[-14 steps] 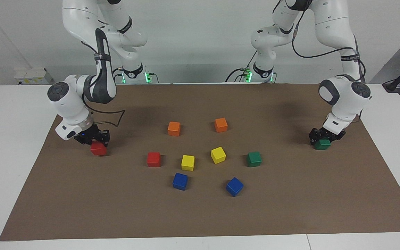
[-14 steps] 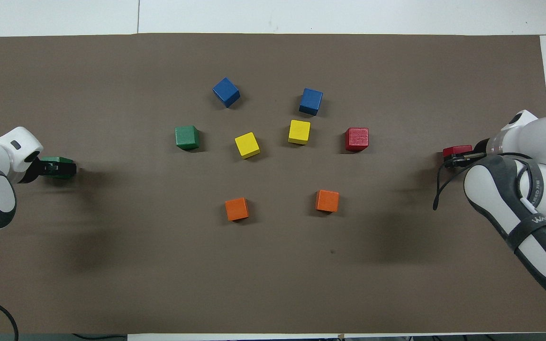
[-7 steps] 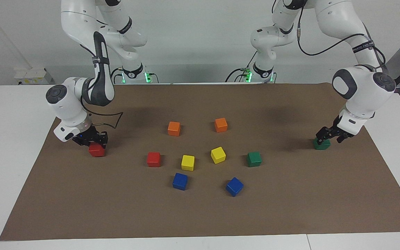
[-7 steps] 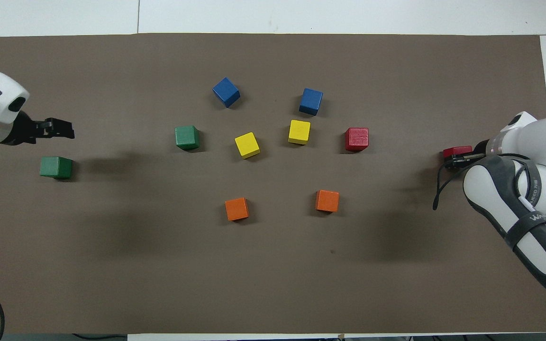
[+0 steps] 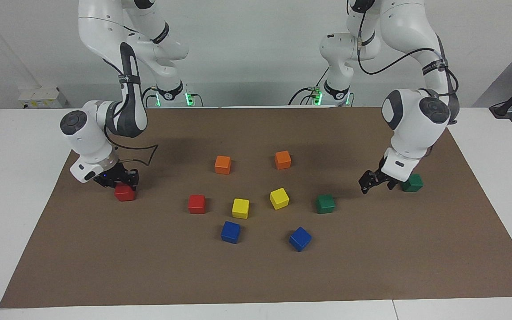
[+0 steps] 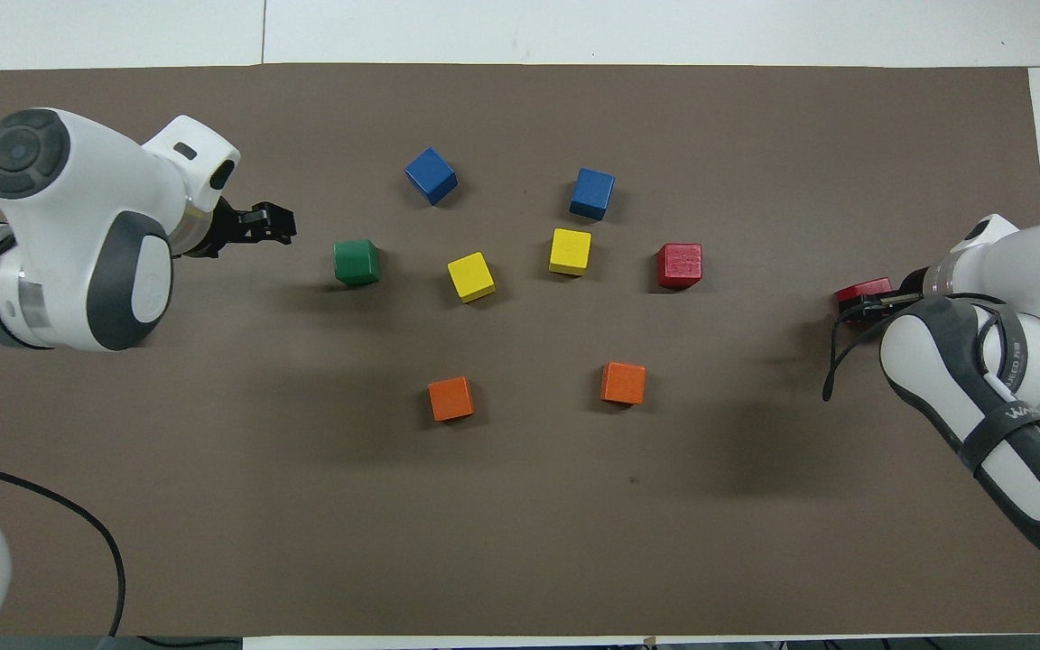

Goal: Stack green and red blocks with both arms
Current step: 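Reach the left gripper to the other green cube while the right gripper reaches red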

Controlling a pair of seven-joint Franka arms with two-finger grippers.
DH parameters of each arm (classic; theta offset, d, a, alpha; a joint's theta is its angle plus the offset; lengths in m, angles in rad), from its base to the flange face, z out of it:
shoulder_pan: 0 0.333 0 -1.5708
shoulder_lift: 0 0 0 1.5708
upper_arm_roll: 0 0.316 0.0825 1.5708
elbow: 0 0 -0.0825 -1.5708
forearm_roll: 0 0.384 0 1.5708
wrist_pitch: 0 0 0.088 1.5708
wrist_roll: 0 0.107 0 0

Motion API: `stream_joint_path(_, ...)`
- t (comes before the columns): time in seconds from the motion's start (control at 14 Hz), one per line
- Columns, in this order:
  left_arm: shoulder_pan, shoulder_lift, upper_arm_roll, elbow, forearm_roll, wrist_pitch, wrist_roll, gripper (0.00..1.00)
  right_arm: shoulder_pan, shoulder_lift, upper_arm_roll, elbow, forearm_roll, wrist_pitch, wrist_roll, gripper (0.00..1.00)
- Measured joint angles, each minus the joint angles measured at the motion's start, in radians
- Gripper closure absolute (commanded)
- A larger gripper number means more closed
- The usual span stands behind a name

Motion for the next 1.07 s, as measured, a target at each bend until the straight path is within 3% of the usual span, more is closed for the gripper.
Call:
stream_joint_path(0.36,-0.067,0.080,0.000,0.039,0.004,0.064,-0.037,0.00,0.002,-0.008,0.006,0.028,0.000,-0.018,0.000,0.00)
stream_joint_path(0.57,-0.098,0.106,0.000,0.060,0.013,0.065,-0.037,0.00,0.011,-0.052,0.022,0.138,0.001,-0.156,0.030,0.00)
stream_joint_path(0.79,-0.123,0.129,0.001,0.061,0.016,0.081,-0.037,0.00,0.081,-0.084,0.030,0.259,0.001,-0.278,0.113,0.00)
stream_joint_path(1.07,-0.140,0.149,0.001,0.031,0.032,0.111,-0.037,0.00,0.233,-0.070,0.034,0.344,-0.020,-0.295,0.355,0.00)
